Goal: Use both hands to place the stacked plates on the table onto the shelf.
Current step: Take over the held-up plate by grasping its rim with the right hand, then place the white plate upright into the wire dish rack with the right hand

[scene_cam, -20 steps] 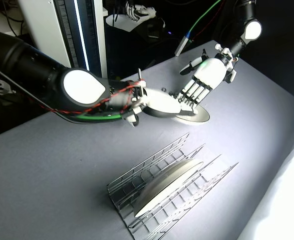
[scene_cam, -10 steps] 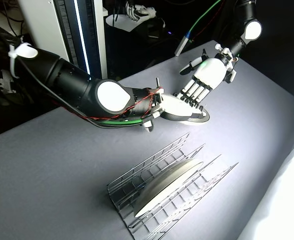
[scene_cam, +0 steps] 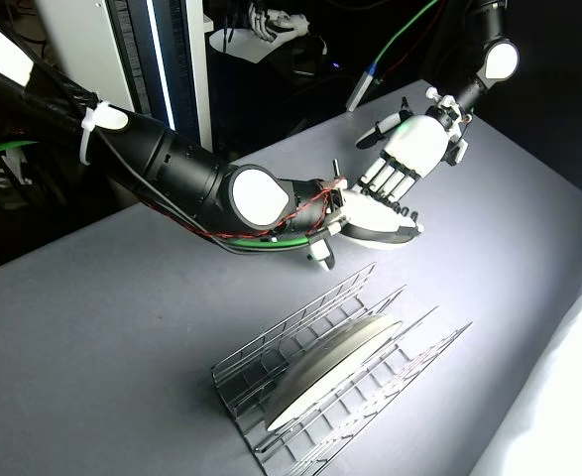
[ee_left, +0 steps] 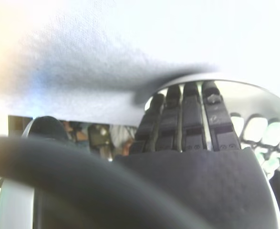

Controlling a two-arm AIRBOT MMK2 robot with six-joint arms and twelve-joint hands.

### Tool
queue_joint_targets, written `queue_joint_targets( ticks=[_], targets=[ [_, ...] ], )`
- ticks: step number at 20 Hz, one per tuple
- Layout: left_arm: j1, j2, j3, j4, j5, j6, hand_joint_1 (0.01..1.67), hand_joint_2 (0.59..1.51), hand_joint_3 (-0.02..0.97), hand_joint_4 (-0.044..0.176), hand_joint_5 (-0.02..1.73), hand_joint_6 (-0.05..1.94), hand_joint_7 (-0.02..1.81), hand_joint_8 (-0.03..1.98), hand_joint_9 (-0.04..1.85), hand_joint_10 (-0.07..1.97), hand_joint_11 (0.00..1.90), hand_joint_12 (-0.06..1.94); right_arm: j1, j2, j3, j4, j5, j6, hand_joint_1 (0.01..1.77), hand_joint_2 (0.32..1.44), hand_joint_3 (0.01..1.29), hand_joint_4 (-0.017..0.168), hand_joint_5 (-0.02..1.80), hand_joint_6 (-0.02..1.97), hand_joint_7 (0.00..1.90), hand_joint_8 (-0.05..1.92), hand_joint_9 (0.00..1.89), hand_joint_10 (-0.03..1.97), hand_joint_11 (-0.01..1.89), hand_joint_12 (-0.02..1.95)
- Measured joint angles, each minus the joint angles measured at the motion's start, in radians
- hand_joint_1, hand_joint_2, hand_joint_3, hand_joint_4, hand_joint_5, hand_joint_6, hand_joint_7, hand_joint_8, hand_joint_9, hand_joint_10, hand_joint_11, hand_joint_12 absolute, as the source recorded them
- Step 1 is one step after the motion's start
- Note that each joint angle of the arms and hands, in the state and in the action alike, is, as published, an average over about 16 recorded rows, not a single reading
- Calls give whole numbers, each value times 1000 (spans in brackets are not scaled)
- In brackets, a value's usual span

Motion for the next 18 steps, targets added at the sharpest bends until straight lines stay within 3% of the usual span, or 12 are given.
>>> queue_joint_targets(
  ticks=[8,14,18],
  targets=[
    [0,-3,6,-1,-4,0,14,1122,4,-12,-14,-29,9,-2,11,-13,15,-17,0,-13,-12,36,-19,-18,1199,1016,15,3,257,10,239,11,208,17,-1,523],
    [-4,5,3,0,-6,-3,14,1122,3,-12,-14,-29,10,0,12,-7,15,-4,0,-10,-38,60,-19,-22,1208,1025,17,-3,500,23,511,29,494,30,101,914],
    [-25,19,-8,10,-7,-11,15,1122,3,-10,-13,-21,12,3,16,-1,14,4,0,-5,-54,78,-16,-23,1215,1017,17,-6,638,73,679,122,681,226,245,1059]
  ],
)
